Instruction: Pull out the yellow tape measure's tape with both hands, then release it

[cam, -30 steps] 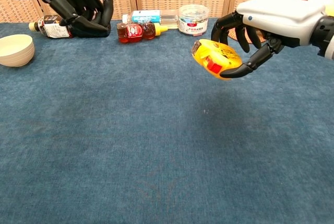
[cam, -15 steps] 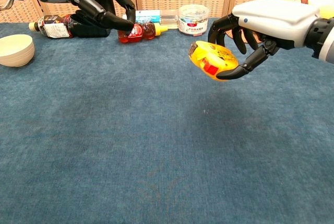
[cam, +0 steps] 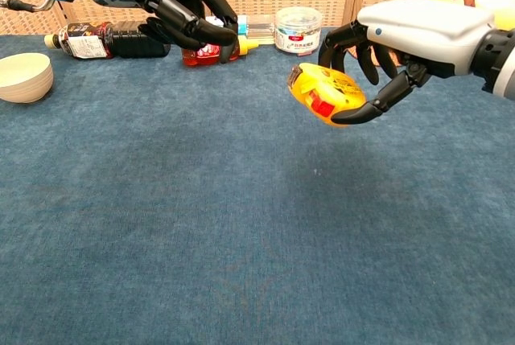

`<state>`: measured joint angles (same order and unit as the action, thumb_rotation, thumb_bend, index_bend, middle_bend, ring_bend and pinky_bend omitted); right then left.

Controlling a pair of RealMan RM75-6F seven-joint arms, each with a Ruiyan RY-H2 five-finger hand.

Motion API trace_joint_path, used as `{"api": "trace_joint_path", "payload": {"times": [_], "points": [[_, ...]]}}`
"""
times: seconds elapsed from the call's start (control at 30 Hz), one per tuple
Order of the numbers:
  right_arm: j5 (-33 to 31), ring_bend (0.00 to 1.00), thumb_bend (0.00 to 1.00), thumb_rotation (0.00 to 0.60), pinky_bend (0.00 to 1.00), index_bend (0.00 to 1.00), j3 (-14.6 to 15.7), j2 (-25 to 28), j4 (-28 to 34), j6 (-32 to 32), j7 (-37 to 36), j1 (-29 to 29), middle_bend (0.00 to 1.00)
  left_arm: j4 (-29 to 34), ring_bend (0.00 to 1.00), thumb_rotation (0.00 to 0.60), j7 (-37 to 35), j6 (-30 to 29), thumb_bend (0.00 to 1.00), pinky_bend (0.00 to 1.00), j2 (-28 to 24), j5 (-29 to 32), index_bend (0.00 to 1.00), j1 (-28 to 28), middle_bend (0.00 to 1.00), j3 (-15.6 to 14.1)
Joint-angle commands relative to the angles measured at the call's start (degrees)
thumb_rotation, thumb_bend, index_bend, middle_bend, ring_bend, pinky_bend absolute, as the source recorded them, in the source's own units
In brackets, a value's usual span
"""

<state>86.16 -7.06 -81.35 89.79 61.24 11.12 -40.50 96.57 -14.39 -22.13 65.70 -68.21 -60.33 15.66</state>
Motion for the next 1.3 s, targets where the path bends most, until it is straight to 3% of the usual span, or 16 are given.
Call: {"api": "trace_joint_path", "payload": {"times": [0.03,0.3,0.53,0.6,0.67,0.73,1.3], "points": [[0.1,0.6,0.24,0.355,0.62,0.55,0.0,0.1,0.2,0.1,-0.1,0.1,0.58,-0.5,0.94,0.352,0.7,-0.2,0.42,0.9,0.6,-0.3,0.48,-0.6,0.95,-0.4],[0.0,0.6,0.23,0.359,0.62,0.55,0.0,0.3,0.2,0.2,-0.5,0.1,0.58,-1.3,0.94,0.36,2.0,-1.6,0.39,0.9,1.4,-0.1,0.46,-1.5,0.95,-1.0],[-0.2,0.6,0.23,0.357,0.62,0.55,0.0,0.2,-0.1,0.0,-1.0,0.1,0.58,-1.9,0.94,0.385,1.9,-2.5,0.34,0.9,2.7,0.6,0.38,-1.9,0.95,-1.5],[-0.2,0.6,0.24,0.355,0.62,0.55,-0.1,0.2,-0.1,0.0,-1.2,0.1,0.58,-2.2,0.94,0.432,2.1,-3.0,0.34,0.9,3.0,0.4,0.36,-1.9,0.95,-1.6],[-0.3,0.6,0.23,0.355,0.62,0.55,-0.1,0.2,-0.2,0.0,-1.4,0.1,0.58,-2.2,0.94,0.546,1.3,-3.1,0.36,0.9,3.4,0.7,0.35,-2.0,0.95,-1.4],[-0.3,0.6,0.23,0.357,0.62,0.55,-0.1,0.2,-0.2,-0.1,-1.6,0.0,0.58,-2.3,0.94,0.597,0.7,-3.5,0.4,0.9,3.7,0.6,0.34,-1.8,0.95,-1.3],[-0.7,0.6,0.23,0.356,0.63,0.55,-0.2,0.1,0.3,-0.3,-1.3,-0.1,0.58,-2.7,0.94,0.6,-9.2,-1.3,0.43,0.9,6.0,-1.0,0.34,-1.4,0.95,0.8]]}}
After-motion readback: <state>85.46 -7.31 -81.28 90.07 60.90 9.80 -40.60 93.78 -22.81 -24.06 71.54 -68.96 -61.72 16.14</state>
